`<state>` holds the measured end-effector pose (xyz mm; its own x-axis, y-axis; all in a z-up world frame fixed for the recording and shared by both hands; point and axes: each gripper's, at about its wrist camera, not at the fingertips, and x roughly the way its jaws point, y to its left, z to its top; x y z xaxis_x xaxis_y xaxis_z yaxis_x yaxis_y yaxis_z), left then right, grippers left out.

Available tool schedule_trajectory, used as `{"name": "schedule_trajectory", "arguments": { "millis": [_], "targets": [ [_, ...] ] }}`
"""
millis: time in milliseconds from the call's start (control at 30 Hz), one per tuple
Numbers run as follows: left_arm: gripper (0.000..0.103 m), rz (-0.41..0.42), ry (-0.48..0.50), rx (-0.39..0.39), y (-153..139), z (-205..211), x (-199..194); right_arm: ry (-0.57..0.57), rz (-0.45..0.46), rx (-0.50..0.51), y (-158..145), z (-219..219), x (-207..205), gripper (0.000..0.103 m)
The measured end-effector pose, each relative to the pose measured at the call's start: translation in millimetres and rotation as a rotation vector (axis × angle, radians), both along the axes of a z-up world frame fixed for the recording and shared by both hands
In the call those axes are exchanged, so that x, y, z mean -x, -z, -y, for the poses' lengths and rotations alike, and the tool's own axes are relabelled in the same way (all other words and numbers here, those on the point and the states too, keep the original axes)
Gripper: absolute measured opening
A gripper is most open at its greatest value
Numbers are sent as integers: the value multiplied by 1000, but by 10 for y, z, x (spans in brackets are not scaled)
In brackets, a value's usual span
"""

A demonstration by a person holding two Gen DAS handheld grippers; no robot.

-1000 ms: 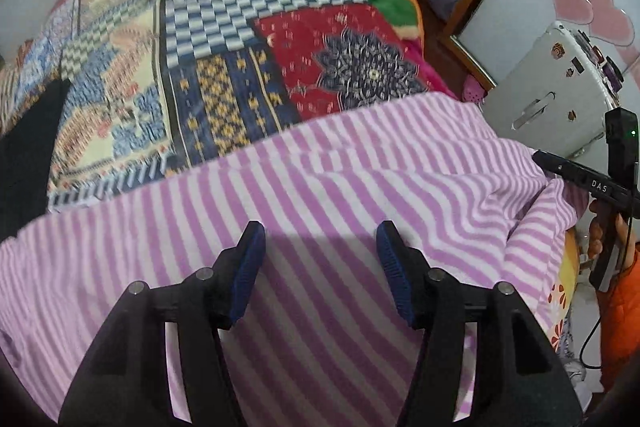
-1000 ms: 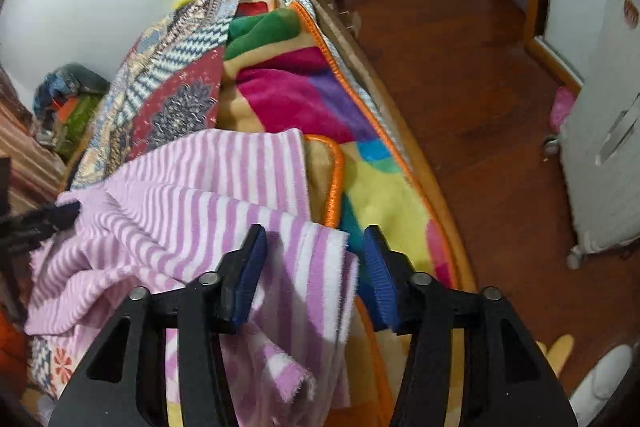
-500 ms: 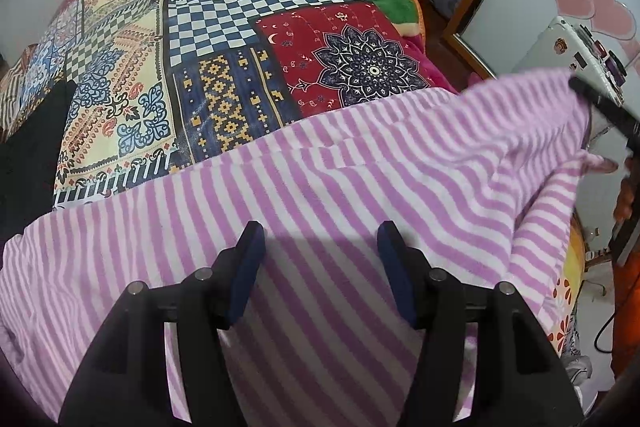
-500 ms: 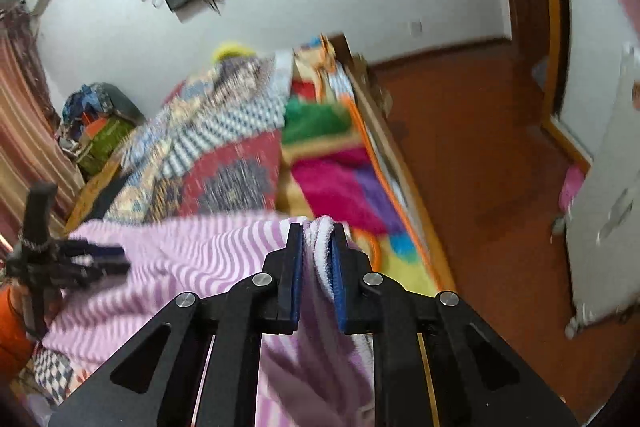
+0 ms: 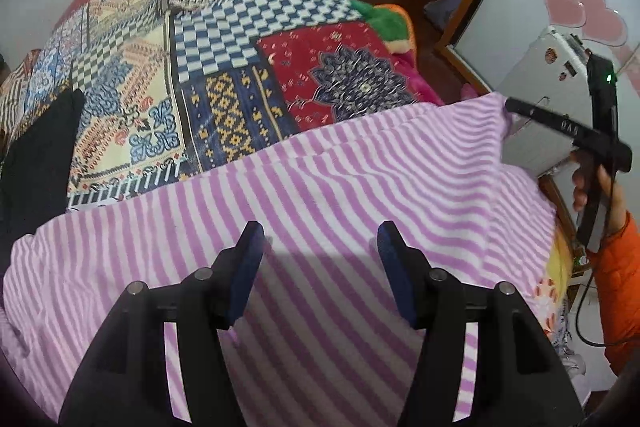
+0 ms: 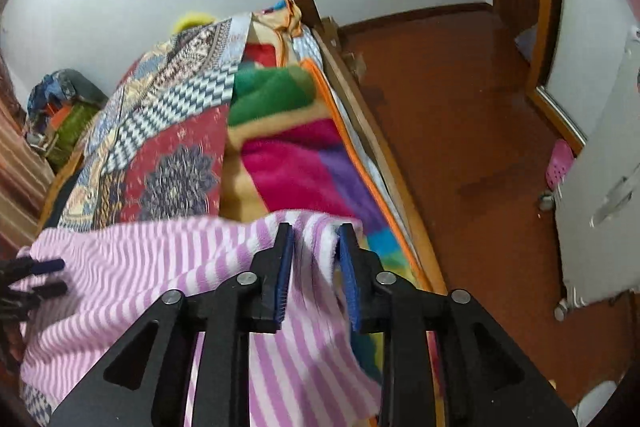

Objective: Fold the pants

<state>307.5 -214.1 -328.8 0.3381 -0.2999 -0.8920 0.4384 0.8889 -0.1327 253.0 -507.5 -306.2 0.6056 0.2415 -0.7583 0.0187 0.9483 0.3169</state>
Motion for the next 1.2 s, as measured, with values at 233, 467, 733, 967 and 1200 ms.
{"name": "schedule_trajectory", "arguments": {
  "millis": [233, 467, 733, 967, 1200],
  "targets": [
    [59, 49, 56, 24, -309, 143, 352, -51, 46, 38, -295, -100, 547, 43],
    [55, 23, 139, 30, -259, 474, 693, -138, 4, 24, -181, -368, 947, 47],
    [40, -52, 240, 19, -17, 808, 955, -126, -65, -85, 94, -453, 1023, 47],
    [40, -65, 252, 5, 96, 800, 1011, -45, -104, -210, 300, -374, 777, 48],
    [30, -41, 246, -23, 147, 846, 965, -10, -61, -210, 311, -412, 661, 53]
  ]
}}
